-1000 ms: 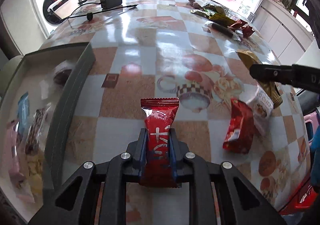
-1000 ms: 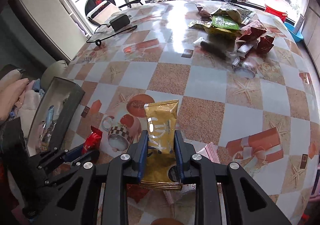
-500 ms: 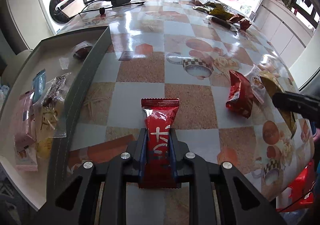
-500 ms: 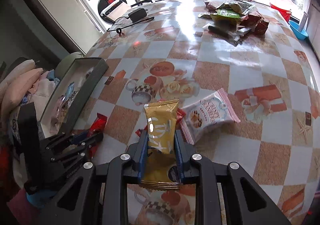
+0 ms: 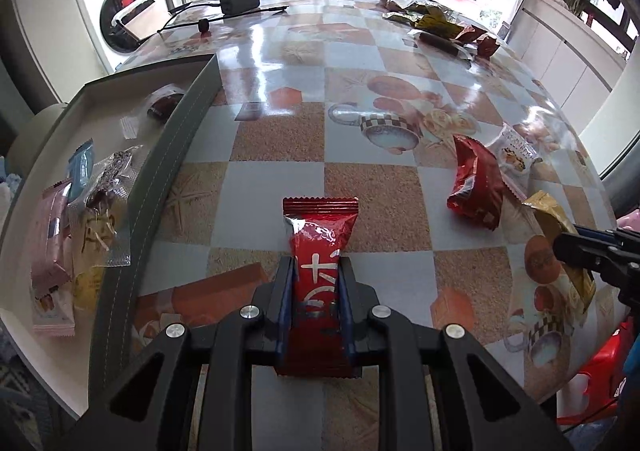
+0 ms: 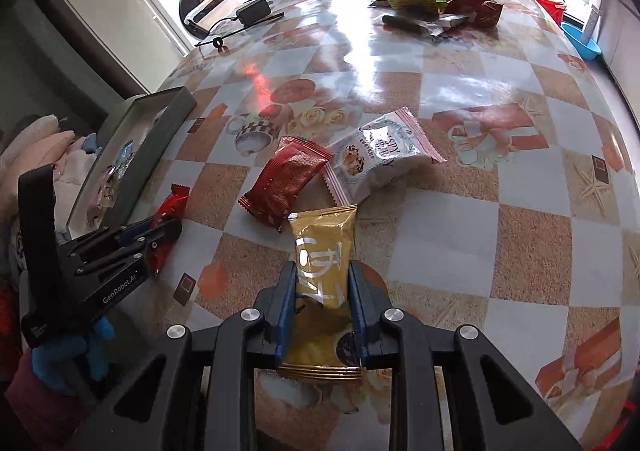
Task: Organize snacks
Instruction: 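Carry the red bar and gold packet into the grey tray and open both tools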
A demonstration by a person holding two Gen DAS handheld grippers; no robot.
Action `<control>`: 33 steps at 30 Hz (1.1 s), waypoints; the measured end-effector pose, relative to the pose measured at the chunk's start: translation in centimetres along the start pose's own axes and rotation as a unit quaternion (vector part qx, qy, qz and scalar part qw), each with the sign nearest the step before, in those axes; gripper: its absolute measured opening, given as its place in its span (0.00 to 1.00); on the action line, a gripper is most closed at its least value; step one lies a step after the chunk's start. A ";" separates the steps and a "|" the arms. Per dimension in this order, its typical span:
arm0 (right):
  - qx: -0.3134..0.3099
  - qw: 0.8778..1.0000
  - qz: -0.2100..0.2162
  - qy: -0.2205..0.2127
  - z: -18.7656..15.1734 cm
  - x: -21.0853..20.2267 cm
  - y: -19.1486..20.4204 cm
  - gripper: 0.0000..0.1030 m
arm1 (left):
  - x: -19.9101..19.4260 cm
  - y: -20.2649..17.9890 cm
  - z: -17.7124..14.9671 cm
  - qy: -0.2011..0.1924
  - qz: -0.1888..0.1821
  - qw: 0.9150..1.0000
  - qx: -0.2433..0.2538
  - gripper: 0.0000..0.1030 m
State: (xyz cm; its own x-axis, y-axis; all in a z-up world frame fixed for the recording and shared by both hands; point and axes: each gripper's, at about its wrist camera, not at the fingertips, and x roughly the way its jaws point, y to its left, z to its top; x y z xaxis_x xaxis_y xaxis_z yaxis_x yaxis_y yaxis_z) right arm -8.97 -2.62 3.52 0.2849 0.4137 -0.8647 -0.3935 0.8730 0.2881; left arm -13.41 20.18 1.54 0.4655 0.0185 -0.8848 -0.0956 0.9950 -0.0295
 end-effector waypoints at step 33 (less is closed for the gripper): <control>-0.127 0.989 0.066 0.023 8.5 3.9 16.4 0.26 | -8.5 13.6 3.0 -0.108 0.012 0.989 -0.099 0.21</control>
State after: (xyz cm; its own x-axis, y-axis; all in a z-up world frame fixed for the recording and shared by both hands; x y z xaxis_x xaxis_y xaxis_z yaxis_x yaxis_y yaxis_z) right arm -6.88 15.54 8.40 0.1778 0.5021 -0.8463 -0.6330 0.7168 0.2923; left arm -16.03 33.84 10.08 0.6367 0.0828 -0.7667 -0.2688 0.9557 -0.1200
